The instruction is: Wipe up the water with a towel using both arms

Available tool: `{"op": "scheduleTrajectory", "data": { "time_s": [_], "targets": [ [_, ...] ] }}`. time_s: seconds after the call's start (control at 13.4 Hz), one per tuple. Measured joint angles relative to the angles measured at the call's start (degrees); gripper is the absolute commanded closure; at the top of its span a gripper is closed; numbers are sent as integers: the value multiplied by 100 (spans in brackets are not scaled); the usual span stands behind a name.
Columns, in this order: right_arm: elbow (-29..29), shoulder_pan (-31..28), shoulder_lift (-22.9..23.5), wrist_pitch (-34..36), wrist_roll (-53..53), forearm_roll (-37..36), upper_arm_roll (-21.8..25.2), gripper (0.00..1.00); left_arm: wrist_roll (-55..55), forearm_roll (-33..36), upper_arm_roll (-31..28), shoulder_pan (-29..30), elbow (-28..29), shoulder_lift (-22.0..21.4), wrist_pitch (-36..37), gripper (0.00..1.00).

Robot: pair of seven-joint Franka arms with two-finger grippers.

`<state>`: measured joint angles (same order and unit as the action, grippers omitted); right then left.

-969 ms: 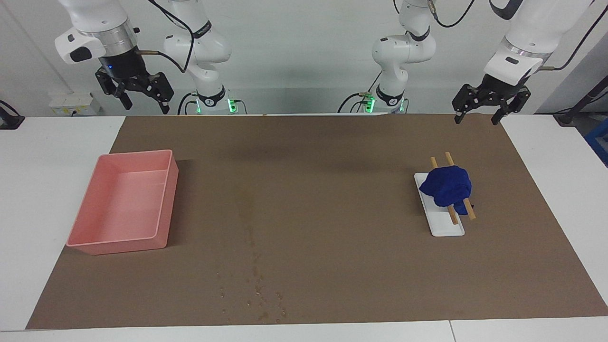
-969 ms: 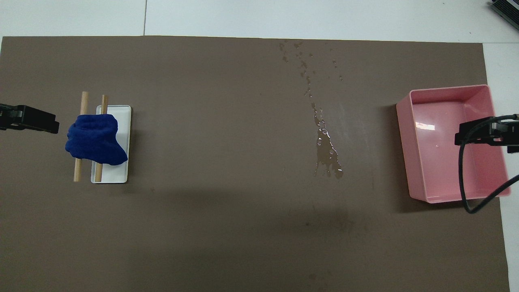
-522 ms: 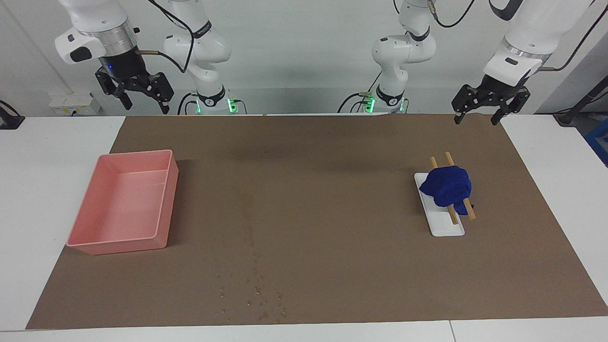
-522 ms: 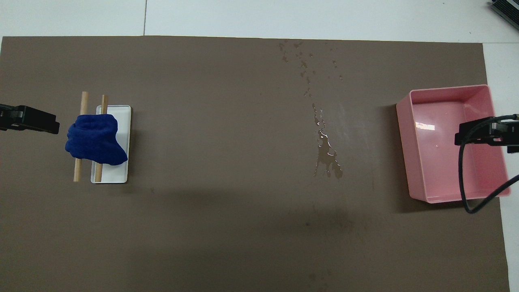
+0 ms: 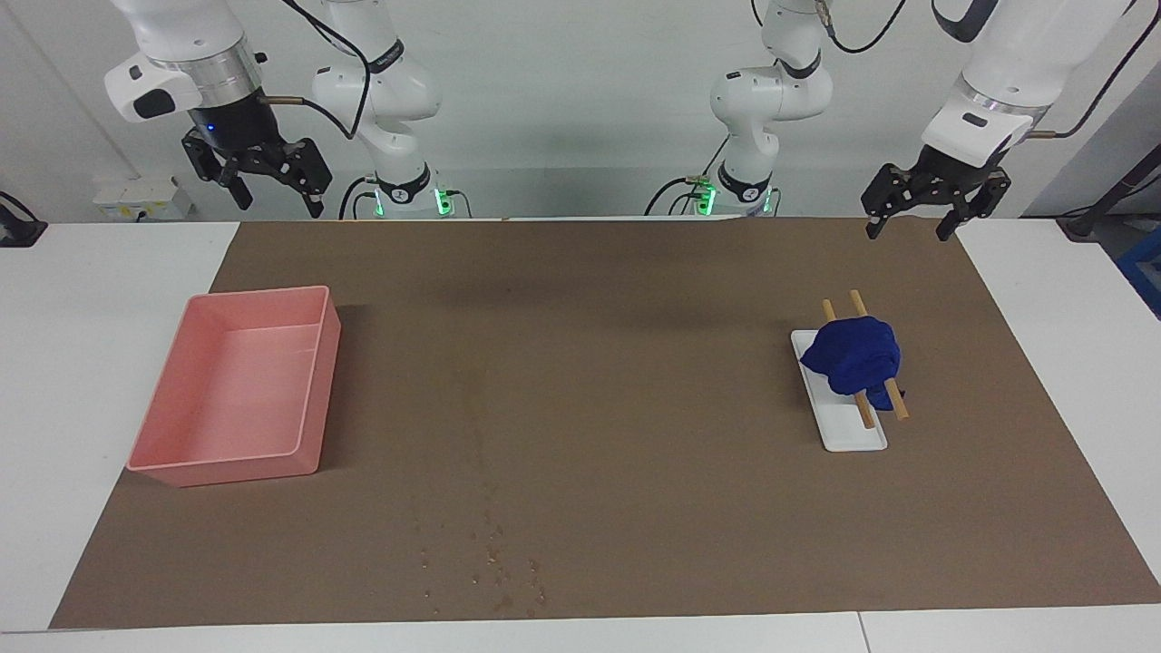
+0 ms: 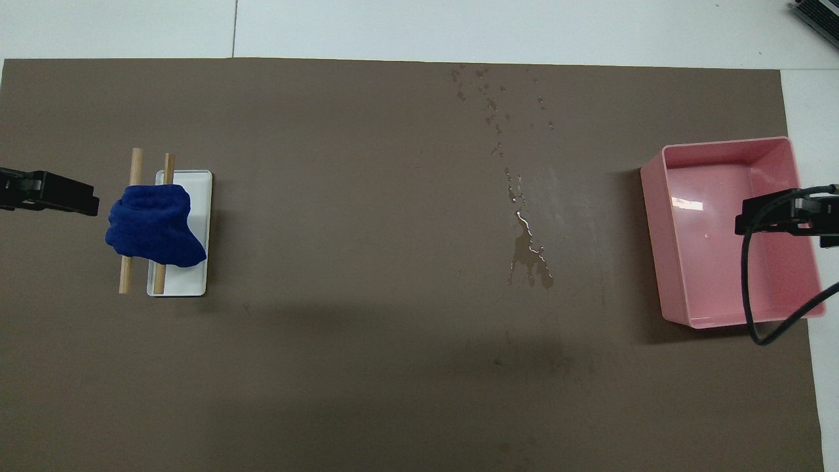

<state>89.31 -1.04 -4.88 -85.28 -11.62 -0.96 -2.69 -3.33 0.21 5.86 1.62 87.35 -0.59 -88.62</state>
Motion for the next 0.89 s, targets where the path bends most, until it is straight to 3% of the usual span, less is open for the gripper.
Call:
{"op": "scheduleTrajectory", "data": {
  "time_s": [0.37, 0.89],
  "targets": [
    [0, 0, 0, 0, 0, 0, 0, 0, 124, 1, -54, 49, 717, -201, -900, 0],
    [0, -2, 0, 0, 0, 0, 3, 0, 585, 294, -106, 211, 2656, -160, -3362, 0]
  ]
}}
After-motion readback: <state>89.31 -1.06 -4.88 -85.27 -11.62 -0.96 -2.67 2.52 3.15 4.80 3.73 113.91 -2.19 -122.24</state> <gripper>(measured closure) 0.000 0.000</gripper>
